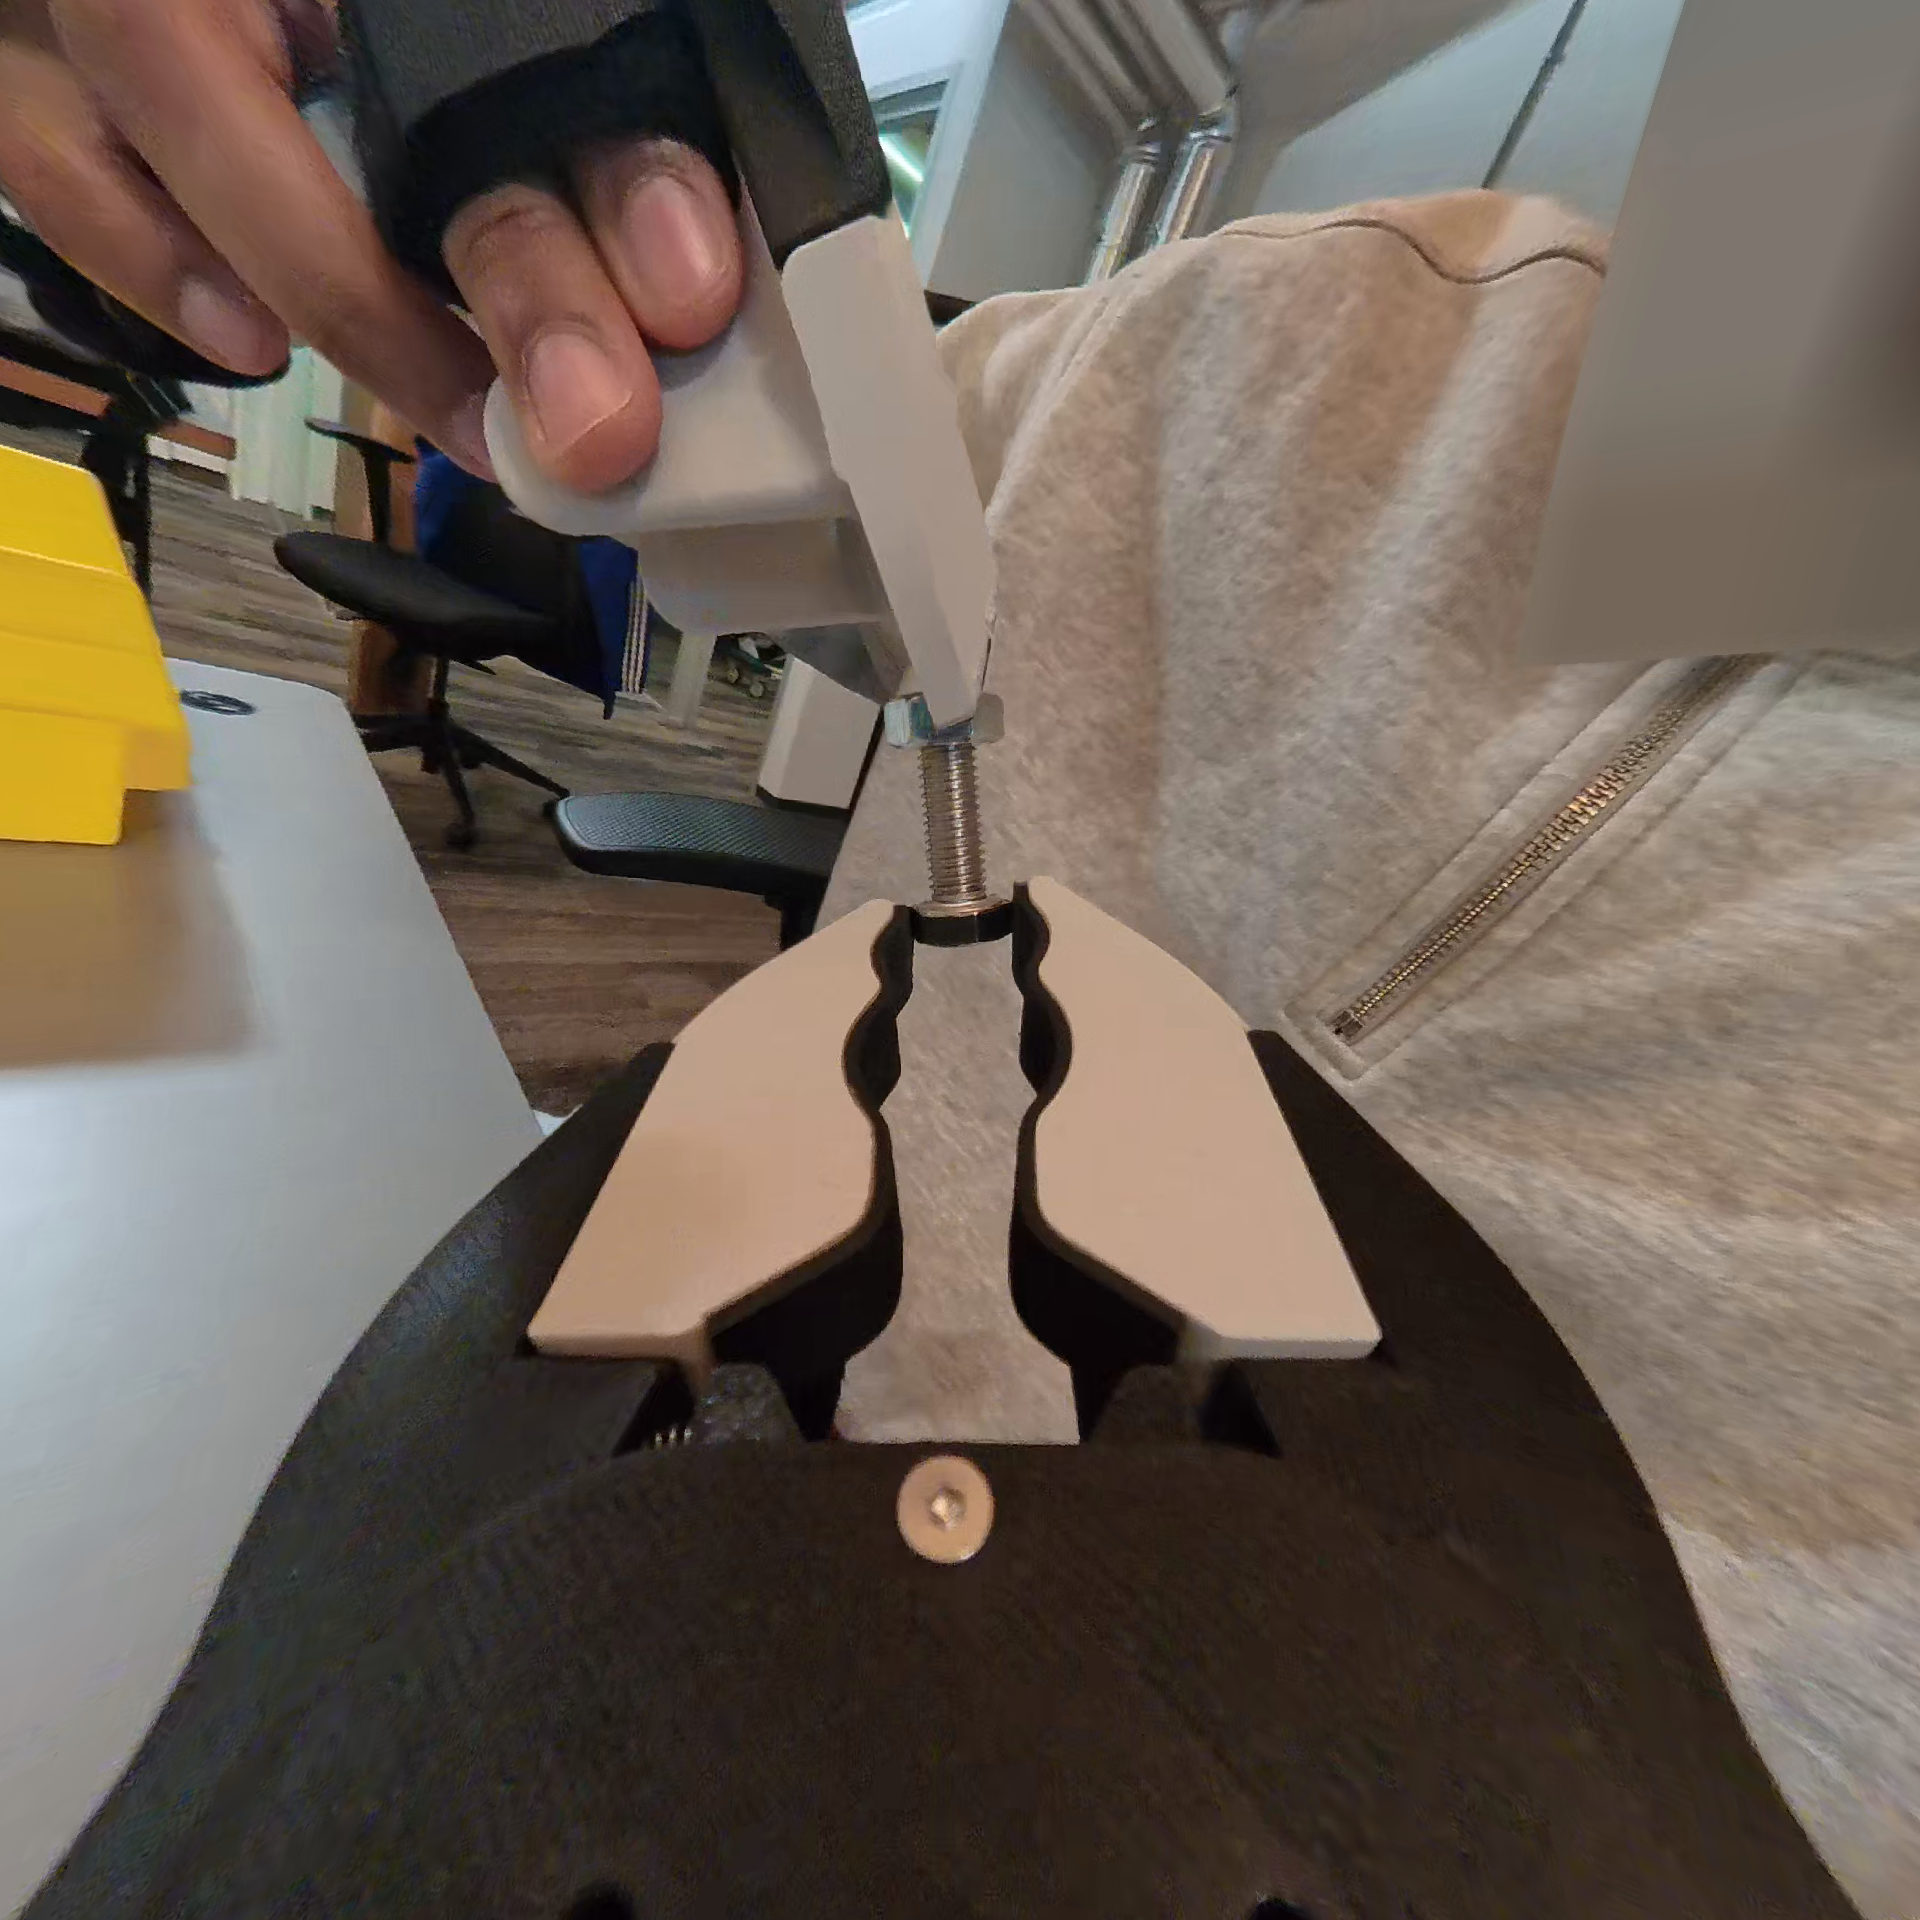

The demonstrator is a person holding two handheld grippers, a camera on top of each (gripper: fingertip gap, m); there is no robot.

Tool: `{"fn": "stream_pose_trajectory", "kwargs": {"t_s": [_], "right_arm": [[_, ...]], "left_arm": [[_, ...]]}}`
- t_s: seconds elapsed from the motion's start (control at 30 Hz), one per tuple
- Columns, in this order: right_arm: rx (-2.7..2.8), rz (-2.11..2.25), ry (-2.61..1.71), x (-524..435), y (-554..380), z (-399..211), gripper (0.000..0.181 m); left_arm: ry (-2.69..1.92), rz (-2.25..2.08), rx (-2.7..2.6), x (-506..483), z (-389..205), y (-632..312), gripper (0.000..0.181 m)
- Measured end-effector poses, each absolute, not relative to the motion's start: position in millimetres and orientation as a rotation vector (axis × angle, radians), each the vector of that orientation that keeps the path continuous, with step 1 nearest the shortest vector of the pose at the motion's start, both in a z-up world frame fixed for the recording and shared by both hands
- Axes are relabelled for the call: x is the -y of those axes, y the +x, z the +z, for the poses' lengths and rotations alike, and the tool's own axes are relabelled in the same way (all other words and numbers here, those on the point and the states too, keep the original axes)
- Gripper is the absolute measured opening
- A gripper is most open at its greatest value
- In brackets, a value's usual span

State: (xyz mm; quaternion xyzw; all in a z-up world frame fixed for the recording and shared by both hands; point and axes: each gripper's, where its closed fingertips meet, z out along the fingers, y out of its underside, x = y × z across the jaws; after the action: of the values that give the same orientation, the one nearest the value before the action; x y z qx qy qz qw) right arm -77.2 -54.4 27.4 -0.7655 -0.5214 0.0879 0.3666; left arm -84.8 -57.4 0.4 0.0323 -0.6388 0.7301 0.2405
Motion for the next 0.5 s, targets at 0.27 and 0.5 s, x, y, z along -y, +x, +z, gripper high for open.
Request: {"fn": "stream_pose_trajectory", "kwargs": {"t_s": [0.27, 0.5], "right_arm": [[1.122, 0.11, -2.079, 39.6, -49.4, 31.7, 0.036], [0.675, 0.151, -2.415, 35.7, -18.8, 22.3, 0.041]], "left_arm": [[0.228, 2.165, 1.983, 62.6, -11.2, -54.3, 0.02], [0.544, 2.337, 2.356, 50.7, -24.5, -2.9, 0.02]]}}
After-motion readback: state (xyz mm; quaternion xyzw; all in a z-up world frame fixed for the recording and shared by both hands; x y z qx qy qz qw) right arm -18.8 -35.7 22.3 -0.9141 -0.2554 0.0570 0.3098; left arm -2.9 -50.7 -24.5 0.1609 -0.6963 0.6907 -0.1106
